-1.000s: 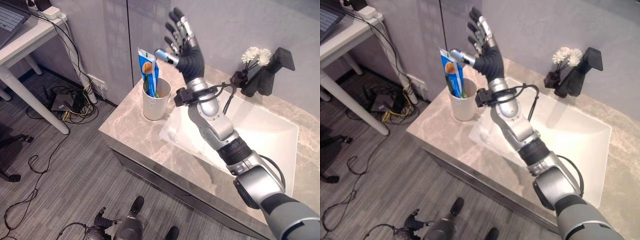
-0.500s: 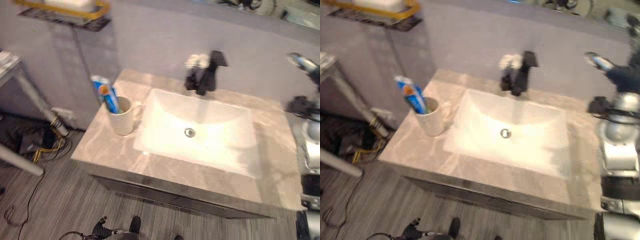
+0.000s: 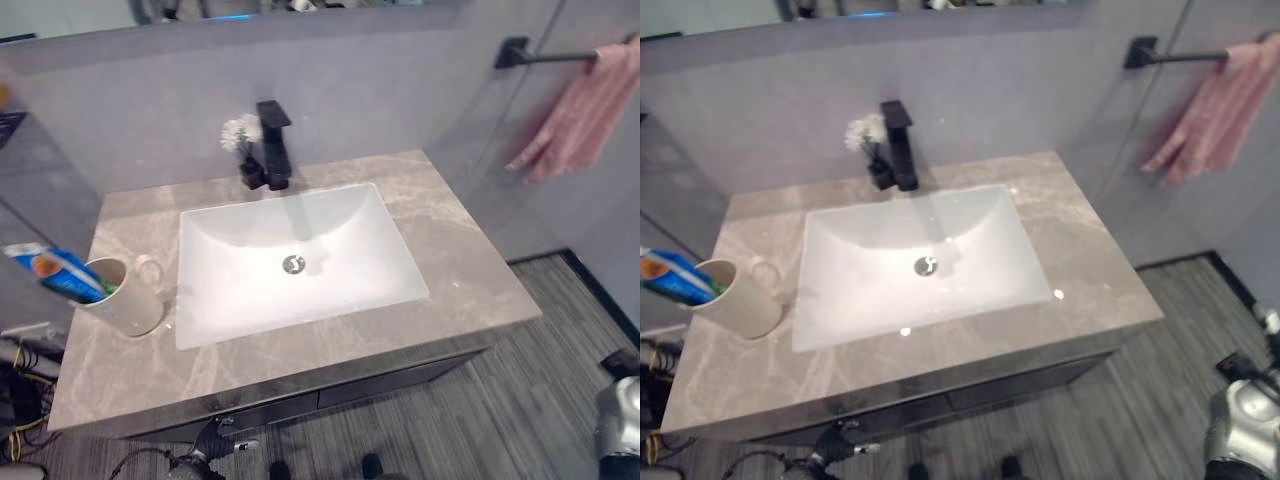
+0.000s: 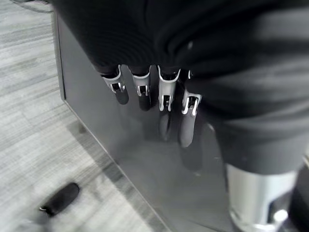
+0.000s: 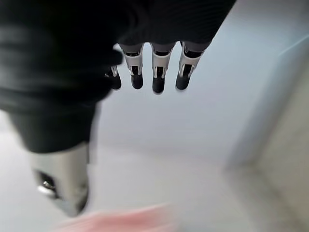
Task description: Put brush and paste in cup on sink, flatten towel.
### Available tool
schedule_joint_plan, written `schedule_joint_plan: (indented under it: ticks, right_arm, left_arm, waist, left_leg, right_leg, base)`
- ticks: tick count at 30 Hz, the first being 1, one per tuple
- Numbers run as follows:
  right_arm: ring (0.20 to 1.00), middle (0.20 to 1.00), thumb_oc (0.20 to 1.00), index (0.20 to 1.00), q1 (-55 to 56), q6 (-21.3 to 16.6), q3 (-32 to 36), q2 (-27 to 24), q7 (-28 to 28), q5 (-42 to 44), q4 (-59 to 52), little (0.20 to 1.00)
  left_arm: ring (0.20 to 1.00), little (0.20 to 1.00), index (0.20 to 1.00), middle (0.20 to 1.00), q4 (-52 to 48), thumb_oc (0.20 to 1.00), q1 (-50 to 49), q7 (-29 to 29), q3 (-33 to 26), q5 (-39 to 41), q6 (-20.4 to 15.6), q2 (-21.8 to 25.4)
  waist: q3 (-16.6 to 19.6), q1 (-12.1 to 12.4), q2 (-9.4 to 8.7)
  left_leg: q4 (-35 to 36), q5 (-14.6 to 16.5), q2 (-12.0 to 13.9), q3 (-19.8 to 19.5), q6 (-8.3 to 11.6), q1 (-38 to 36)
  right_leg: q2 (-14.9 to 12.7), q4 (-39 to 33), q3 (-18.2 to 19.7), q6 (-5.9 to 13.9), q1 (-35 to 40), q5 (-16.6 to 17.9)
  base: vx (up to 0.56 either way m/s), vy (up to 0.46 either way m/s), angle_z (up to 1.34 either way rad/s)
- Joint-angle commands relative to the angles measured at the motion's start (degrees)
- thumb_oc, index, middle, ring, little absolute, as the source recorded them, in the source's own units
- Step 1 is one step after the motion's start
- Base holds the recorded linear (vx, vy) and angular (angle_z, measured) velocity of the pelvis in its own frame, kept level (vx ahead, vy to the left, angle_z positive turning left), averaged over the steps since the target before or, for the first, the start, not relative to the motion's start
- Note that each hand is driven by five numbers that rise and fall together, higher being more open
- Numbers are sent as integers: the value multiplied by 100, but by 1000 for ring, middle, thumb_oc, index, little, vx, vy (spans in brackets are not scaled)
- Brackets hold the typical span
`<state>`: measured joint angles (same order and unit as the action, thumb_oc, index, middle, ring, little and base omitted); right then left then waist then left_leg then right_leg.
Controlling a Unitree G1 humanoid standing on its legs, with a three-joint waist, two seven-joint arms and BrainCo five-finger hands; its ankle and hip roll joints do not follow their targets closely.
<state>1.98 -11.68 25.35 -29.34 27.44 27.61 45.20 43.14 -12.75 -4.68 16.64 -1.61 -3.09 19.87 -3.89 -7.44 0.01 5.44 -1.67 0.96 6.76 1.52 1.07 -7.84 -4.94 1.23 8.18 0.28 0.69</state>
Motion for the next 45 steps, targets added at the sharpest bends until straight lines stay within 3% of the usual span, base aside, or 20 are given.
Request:
schedule_joint_plan:
  ticks: [1, 5, 6, 7, 8, 9, 11, 13, 14, 15, 16, 18, 22, 25, 29, 30, 31, 35, 41, 45]
  right_arm:
    - [1000, 1000, 1000, 1000, -118, 309, -282, 38, -585, 472, 1872, 1000]
    - [1000, 1000, 1000, 1000, -261, 502, -757, 258, -890, 137, 2509, 1000]
    - [1000, 1000, 1000, 1000, -196, 656, -1296, 492, -1301, -201, 2643, 1000]
    - [1000, 1000, 1000, 1000, 140, 665, -2038, 730, -1735, -853, 1776, 1000]
    - [1000, 1000, 1000, 1000, 170, 679, -2046, 740, -1735, -862, 1748, 1000]
    - [1000, 1000, 1000, 1000, 500, 547, -2554, 615, -2093, -1489, 763, 1000]
    - [1000, 1000, 1000, 1000, 519, 523, -2868, 506, -2356, -1766, 536, 1000]
    - [1000, 1000, 1000, 1000, 396, 507, -3302, 295, -2766, -2021, 246, 1000]
    - [1000, 1000, 1000, 1000, 401, 508, -3325, 311, -2769, -2022, 244, 1000]
    - [1000, 1000, 1000, 1000, 352, 475, -3608, 95, -2995, -2304, 137, 1000]
    - [1000, 1000, 1000, 1000, 351, 472, -3640, 119, -2997, -2306, 141, 1000]
    - [1000, 1000, 1000, 1000, 324, 440, -3893, -100, -3186, -2569, 98, 1000]
    - [1000, 1000, 1000, 1000, 339, 397, -4028, 10, -3207, -2808, 604, 1000]
    - [1000, 1000, 1000, 1000, 430, 346, -4158, 123, -3168, -3005, 803, 1000]
    - [1000, 1000, 1000, 1000, 658, 304, -4158, 251, -3072, -3054, 827, 1000]
    - [1000, 1000, 1000, 1000, 690, 302, -4147, 284, -3055, -3039, 807, 1000]
    - [1000, 1000, 1000, 1000, 703, 295, -4138, 301, -3031, -3023, 779, 1000]
    - [1000, 1000, 1000, 1000, 762, 299, -4083, 318, -2968, -2976, 687, 1000]
    - [1000, 1000, 1000, 1000, 770, 307, -3961, 373, -2800, -2793, 565, 1000]
    - [1000, 1000, 1000, 1000, 834, 310, -3882, 354, -2744, -2737, 370, 1000]
  left_arm:
    - [1000, 1000, 1000, 1000, 1046, 1000, 636, -141, 78, -251, -54, -188]
    - [1000, 1000, 1000, 1000, 1133, 1000, 666, -51, 82, -270, -75, -117]
    - [1000, 1000, 1000, 1000, 992, 1000, 631, 98, 127, -234, -115, -49]
    - [1000, 1000, 1000, 1000, 318, 1000, 383, 353, 47, -202, -170, 203]
    - [1000, 1000, 1000, 1000, 280, 1000, 344, 368, 33, -201, -152, 223]
    - [1000, 1000, 1000, 1000, -444, 1000, -65, 639, -52, -148, -272, 534]
    - [1000, 1000, 1000, 1000, -1057, 1000, -393, 904, -127, 16, -296, 822]
    - [1000, 1000, 1000, 1000, -2585, 1000, -978, 1456, -288, 473, -373, 1643]
    - [1000, 1000, 1000, 1000, -2674, 1000, -1055, 1484, -346, 494, -327, 1681]
    - [1000, 1000, 1000, 1000, -3732, 1000, -1441, 1830, -639, 1018, -376, 2263]
    - [1000, 1000, 1000, 1000, -3846, 1000, -1551, 1860, -732, 1050, -315, 2306]
    - [1000, 1000, 1000, 1000, -5215, 1000, -2153, 2269, -1374, 1852, -320, 3092]
    - [1000, 1000, 1000, 1000, -6492, 1000, -2859, 2628, -2268, 2892, -352, 3826]
    - [1000, 1000, 1000, 1000, -6893, 1000, -3244, 2618, -2793, 3617, -421, 3949]
    - [1000, 1000, 1000, 1000, -7003, 1000, -3353, 2231, -3182, 4434, -548, 3542]
    - [526, 526, 526, 526, -6997, 526, -3339, 2128, -3208, 4488, -568, 3464]
    - [200, 200, 200, 200, -6994, 200, -3292, 2047, -3201, 4510, -589, 3429]
    - [200, 200, 200, 200, -6957, 200, -3353, 1979, -3261, 4385, -645, 3326]
    - [200, 200, 200, 200, -6511, 200, -3095, 1411, -3283, 4150, -770, 2574]
    - [200, 200, 200, 200, -6463, 200, -2851, 1304, -3286, 4114, -804, 2418]
  waist:
    - [-45, 134, 160]
    - [-65, 139, 200]
    - [-90, 170, 243]
    - [-119, 172, 292]
    - [-102, 161, 285]
    - [-146, 193, 322]
    - [-145, 221, 345]
    - [-163, 329, 432]
    - [-151, 308, 412]
    - [-154, 409, 490]
    - [-140, 382, 462]
    - [-161, 531, 529]
    - [-182, 658, 579]
    - [-194, 733, 550]
    - [-206, 840, 504]
    - [-215, 852, 495]
    - [-222, 858, 484]
    - [-239, 875, 471]
    - [-349, 936, 407]
    - [-426, 891, 372]
  left_leg:
    - [-44, 197, 238, 123, 114, -222]
    - [-44, 150, 245, 90, 137, -203]
    - [-44, 158, 256, 72, 150, -219]
    - [-44, 87, 274, 66, 176, -179]
    - [-44, 88, 275, 62, 177, -180]
    - [-44, 49, 285, 43, 201, -171]
    - [-44, 21, 291, -11, 217, -161]
    - [-44, -14, 297, -71, 239, -150]
    - [-44, -14, 297, -76, 240, -150]
    - [-44, -33, 298, -114, 258, -134]
    - [-44, -32, 299, -118, 259, -133]
    - [-44, -65, 296, -190, 281, -109]
    - [-44, -101, 283, -301, 303, -84]
    - [-44, -126, 276, -384, 306, -80]
    - [-44, -163, 245, -501, 305, -56]
    - [-44, -173, 246, -526, 307, -43]
    - [-44, -185, 247, -548, 312, -31]
    - [-44, -196, 252, -579, 319, -2]
    - [-44, -192, 257, -617, 295, 39]
    - [-44, -187, 276, -612, 297, 69]
  right_leg:
    - [55, -6, -46, 57, -286, 507]
    - [60, -6, -94, 37, -271, 513]
    - [67, -6, -121, 28, -238, 491]
    - [75, -6, -149, 11, -258, 505]
    - [75, -6, -153, 10, -256, 502]
    - [86, -6, -178, 5, -240, 478]
    - [80, -6, -244, -1, -223, 465]
    - [70, -6, -319, -7, -198, 446]
    - [70, -6, -324, -8, -196, 445]
    - [57, -6, -373, -1, -185, 428]
    - [58, -6, -377, -2, -184, 426]
    - [49, -6, -463, 12, -157, 404]
    - [43, -6, -560, 33, -113, 384]
    - [35, -6, -641, 32, -61, 348]
    - [19, -6, -798, 11, -2, 309]
    - [19, -6, -833, 10, 10, 301]
    - [16, -6, -860, 9, 10, 299]
    - [15, -6, -891, 11, 10, 293]
    - [28, -6, -930, 1, -15, 284]
    - [55, -6, -918, -24, -57, 267]
  base:
    - [20, -120, -6]
    - [-1, -32, 0]
    - [-37, -59, 1]
    - [-20, -56, 1]
    - [-23, -64, 3]
    - [7, -44, 7]
    - [10, -50, 10]
    - [15, -37, 20]
    - [18, -26, 18]
    - [12, -11, 16]
    - [16, -31, 18]
    - [5, -33, 25]
    - [2, -25, 18]
    - [3, -43, 23]
    - [-10, -37, 14]
    - [-9, -38, 22]
    - [-7, -25, 17]
    - [-6, -17, 15]
    - [-2, -12, 5]
    - [0, -6, 2]
